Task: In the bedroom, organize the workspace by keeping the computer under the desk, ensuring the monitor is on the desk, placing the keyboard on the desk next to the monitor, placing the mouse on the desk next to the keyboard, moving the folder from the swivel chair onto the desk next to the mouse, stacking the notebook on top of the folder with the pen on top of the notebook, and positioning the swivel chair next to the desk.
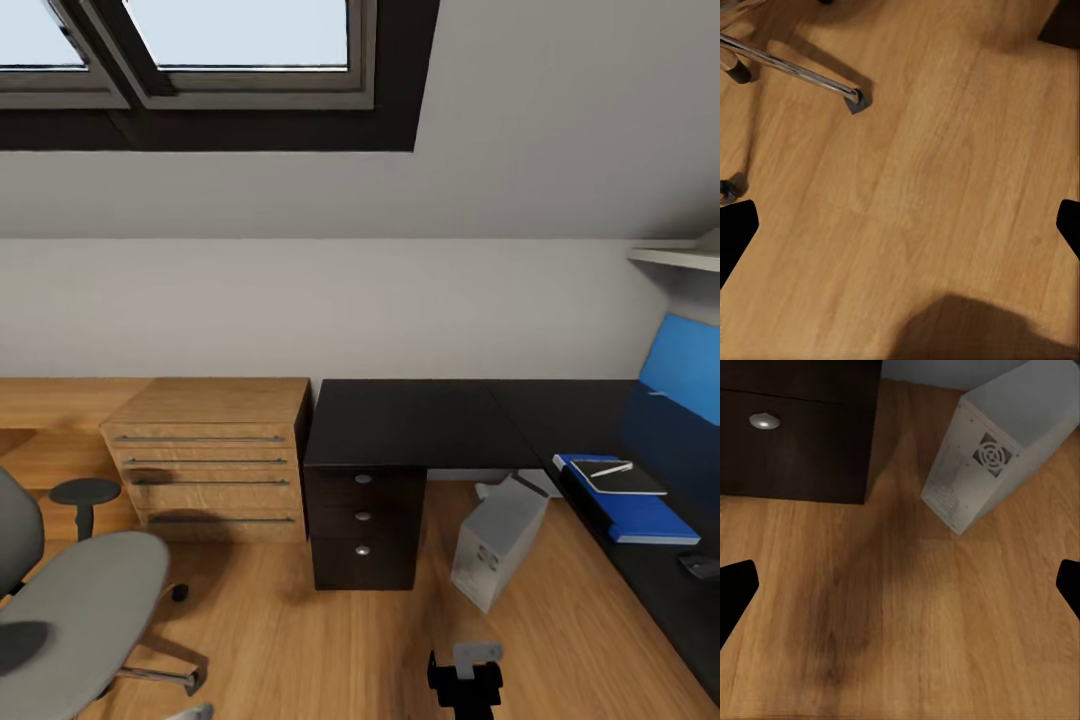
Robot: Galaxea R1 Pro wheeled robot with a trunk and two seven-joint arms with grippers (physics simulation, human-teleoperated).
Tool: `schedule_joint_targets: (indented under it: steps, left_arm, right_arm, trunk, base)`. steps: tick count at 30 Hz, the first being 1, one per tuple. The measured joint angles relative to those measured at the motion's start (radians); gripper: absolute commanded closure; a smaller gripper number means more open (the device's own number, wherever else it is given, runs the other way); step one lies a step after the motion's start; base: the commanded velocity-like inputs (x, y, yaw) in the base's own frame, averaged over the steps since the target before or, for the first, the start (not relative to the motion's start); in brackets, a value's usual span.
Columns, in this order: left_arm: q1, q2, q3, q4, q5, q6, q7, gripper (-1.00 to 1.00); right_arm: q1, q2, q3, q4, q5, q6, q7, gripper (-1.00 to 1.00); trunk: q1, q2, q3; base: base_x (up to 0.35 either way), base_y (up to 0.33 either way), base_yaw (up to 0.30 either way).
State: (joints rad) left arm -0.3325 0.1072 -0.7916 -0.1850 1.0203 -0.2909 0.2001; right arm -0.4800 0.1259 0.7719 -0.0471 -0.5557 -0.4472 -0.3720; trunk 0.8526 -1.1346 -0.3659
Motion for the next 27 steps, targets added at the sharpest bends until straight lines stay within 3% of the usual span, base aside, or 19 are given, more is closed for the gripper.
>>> schedule_joint_targets:
  steps: [4, 6, 17, 22, 27]
  left_arm:
    - [0.0, -0.006, 0.0, 0.03, 0.0, -0.008, -0.026, -1.0]
    - [0.0, -0.006, 0.0, 0.039, -0.001, -0.006, -0.029, -1.0]
    - [0.0, -0.008, -0.001, 0.101, -0.001, -0.012, -0.031, -1.0]
    - [0.007, -0.011, -0.001, 0.146, 0.001, -0.066, -0.035, -1.0]
    - [0.088, -0.012, 0.0, 0.159, 0.004, -0.185, -0.055, -1.0]
  right_arm:
    - [0.007, 0.001, 0.0, 0.004, 0.0, -0.007, 0.003, -1.0]
    - [0.01, 0.0, -0.001, 0.011, 0.001, -0.08, 0.003, -1.0]
    - [0.04, -0.013, -0.005, 0.06, 0.001, -0.195, 0.002, -1.0]
    - [0.084, -0.023, -0.004, 0.065, 0.002, -0.273, 0.003, -1.0]
    - [0.136, -0.026, -0.004, 0.067, 0.002, -0.37, 0.004, -1.0]
  trunk:
    - [0.0, 0.0, 0.0]
    - [0.0, 0.0, 0.0]
    - [0.0, 0.0, 0.0]
    - [0.0, 0.0, 0.0]
    - [0.0, 0.0, 0.0]
  base:
    - [0.0, 0.0, 0.153]
    - [0.0, 0.0, 0.267]
    - [0.0, 0.0, 0.272]
    - [0.0, 0.0, 0.273]
    - [0.0, 0.0, 0.274]
